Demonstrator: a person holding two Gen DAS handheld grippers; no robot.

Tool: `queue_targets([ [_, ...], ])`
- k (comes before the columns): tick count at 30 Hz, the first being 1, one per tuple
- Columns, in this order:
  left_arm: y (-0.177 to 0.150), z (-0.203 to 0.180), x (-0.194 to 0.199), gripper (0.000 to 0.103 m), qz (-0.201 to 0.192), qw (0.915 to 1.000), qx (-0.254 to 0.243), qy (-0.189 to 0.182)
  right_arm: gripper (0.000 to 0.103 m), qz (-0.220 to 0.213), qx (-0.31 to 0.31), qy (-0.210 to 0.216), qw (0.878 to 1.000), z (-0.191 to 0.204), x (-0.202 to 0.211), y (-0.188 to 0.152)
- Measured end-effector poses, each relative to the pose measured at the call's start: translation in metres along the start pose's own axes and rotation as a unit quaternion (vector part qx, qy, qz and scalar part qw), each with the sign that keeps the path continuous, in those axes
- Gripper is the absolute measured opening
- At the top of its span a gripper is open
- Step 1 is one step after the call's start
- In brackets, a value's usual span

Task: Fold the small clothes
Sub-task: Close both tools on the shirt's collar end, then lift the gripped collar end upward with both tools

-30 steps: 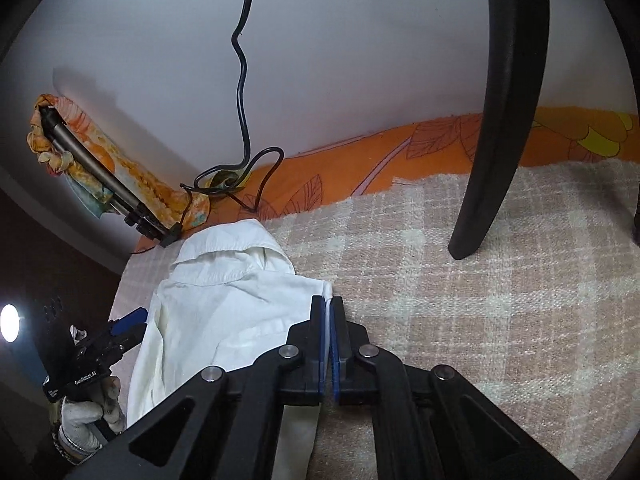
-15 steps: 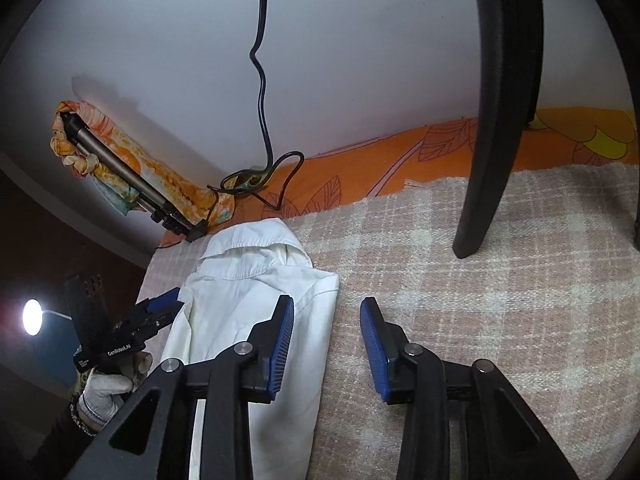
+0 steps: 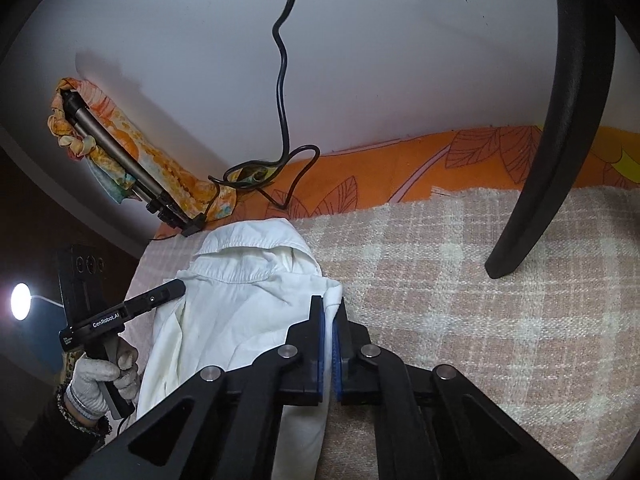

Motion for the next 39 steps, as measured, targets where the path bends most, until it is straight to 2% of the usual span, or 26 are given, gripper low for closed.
queue_targets([
  [10,0.007,-0.023,0.031,0.007,-0.029,0.9990,-0.033,-0.006,0.000,-0.029,0.032,0.005,0.999,0.026,0.032,0.011],
  [17,0.006,-0.040,0.076,0.006,-0.048,0.9972,-0.058,-0.006,0.000,-0.050,0.056,0.014,0.997,0.057,0.074,0.010],
  [25,-0.014,-0.063,0.138,0.005,-0.070,0.9936,-0.088,-0.006,0.000,-0.068,0.093,0.013,0.993,0.101,0.130,-0.012],
  [29,-0.029,-0.077,0.168,0.004,-0.079,0.9913,-0.105,-0.006,0.000,-0.072,0.119,0.010,0.990,0.129,0.157,-0.036],
  [32,-0.035,-0.085,0.177,0.004,-0.085,0.9904,-0.109,-0.013,0.000,-0.071,0.140,0.000,0.988,0.144,0.172,-0.053],
  [34,-0.037,-0.086,0.177,0.004,-0.086,0.9902,-0.110,-0.008,0.000,-0.065,0.155,-0.023,0.986,0.149,0.175,-0.059],
  [39,-0.029,-0.086,0.177,0.004,-0.090,0.9917,-0.092,-0.008,0.000,-0.074,0.145,-0.032,0.986,0.146,0.173,-0.054],
])
Point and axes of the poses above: each gripper's, at about its wrist camera, not at the fingertips, and x roughly against the way its jaws point, z to its left, y to its top, the point moved 6 cm from there along -x, roughly the way its jaws point, and after that the axes turned 4 degrees about y, right-handed, at the moved point
